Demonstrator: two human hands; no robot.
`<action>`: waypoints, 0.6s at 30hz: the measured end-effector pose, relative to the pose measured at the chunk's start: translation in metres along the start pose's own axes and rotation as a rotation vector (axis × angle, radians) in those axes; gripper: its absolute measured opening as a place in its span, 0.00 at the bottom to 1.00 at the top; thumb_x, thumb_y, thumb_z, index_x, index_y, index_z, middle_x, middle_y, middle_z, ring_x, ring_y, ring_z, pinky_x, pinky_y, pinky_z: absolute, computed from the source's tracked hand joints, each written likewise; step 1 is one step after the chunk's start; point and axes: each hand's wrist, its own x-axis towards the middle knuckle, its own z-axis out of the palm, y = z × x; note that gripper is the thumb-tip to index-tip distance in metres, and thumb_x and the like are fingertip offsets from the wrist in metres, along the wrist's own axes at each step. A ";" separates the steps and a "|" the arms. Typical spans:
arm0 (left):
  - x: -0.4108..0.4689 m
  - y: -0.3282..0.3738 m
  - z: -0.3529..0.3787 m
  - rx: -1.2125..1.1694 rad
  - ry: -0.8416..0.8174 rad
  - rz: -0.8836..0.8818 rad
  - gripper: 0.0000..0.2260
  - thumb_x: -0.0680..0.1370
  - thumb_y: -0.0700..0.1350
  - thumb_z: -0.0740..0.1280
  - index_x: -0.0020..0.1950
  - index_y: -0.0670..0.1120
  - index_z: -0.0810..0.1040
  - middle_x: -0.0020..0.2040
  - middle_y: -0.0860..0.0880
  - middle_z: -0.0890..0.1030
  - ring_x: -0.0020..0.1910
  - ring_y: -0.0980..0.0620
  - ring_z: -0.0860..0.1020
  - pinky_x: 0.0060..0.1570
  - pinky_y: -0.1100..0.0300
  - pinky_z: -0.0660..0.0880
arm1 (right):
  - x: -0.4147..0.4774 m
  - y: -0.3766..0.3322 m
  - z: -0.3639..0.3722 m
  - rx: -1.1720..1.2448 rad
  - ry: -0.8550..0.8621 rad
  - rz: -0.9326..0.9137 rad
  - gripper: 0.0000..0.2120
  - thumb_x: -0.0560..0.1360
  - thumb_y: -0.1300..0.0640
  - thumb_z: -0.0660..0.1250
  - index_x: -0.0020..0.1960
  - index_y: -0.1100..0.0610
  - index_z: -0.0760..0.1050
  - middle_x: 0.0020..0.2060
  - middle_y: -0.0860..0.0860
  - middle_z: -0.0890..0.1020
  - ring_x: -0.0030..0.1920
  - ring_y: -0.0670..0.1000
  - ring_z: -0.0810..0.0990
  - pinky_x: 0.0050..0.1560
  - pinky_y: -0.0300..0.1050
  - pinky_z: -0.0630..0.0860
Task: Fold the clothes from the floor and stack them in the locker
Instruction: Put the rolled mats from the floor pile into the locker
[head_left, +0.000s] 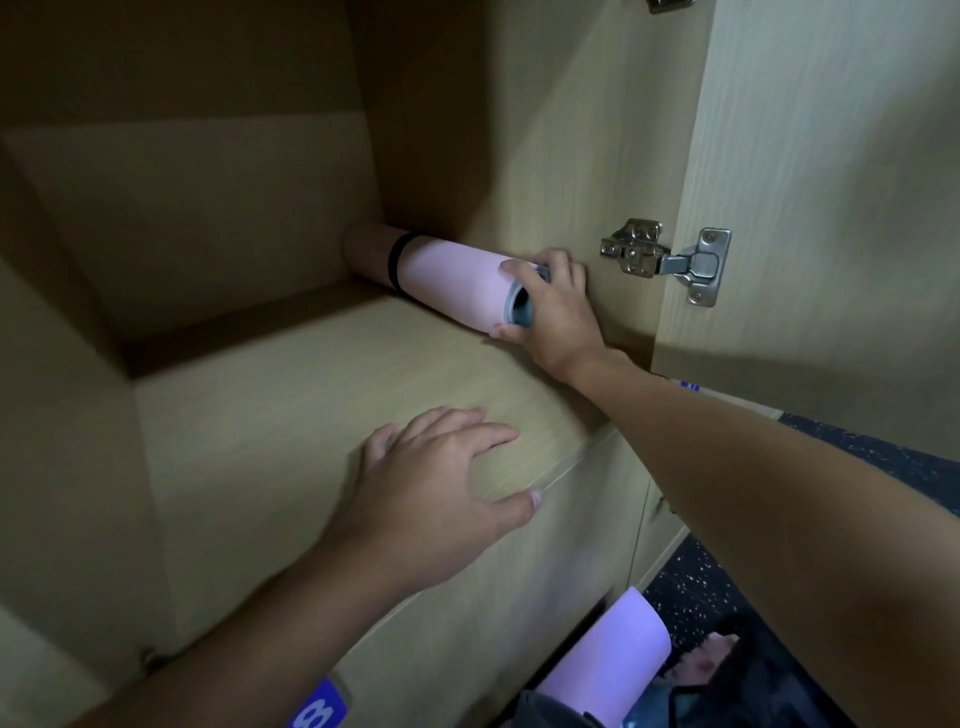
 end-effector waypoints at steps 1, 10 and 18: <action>-0.001 0.000 0.000 -0.002 -0.004 0.001 0.27 0.72 0.68 0.66 0.70 0.66 0.70 0.75 0.65 0.64 0.74 0.65 0.58 0.76 0.51 0.51 | -0.001 -0.001 -0.001 0.009 -0.014 0.009 0.36 0.67 0.48 0.79 0.72 0.49 0.68 0.68 0.56 0.64 0.69 0.58 0.61 0.69 0.52 0.65; 0.002 0.002 -0.001 0.028 0.003 0.003 0.26 0.72 0.66 0.69 0.68 0.61 0.75 0.72 0.60 0.72 0.72 0.57 0.67 0.72 0.48 0.60 | -0.083 -0.025 -0.046 0.197 -0.134 0.247 0.39 0.75 0.49 0.72 0.78 0.54 0.54 0.69 0.60 0.64 0.70 0.61 0.63 0.70 0.50 0.60; -0.067 0.020 0.011 0.031 0.066 0.294 0.17 0.74 0.56 0.64 0.59 0.54 0.82 0.63 0.53 0.79 0.65 0.50 0.74 0.67 0.54 0.64 | -0.270 -0.038 -0.062 0.240 -0.371 0.435 0.24 0.76 0.46 0.69 0.67 0.55 0.71 0.60 0.56 0.73 0.64 0.56 0.71 0.67 0.49 0.66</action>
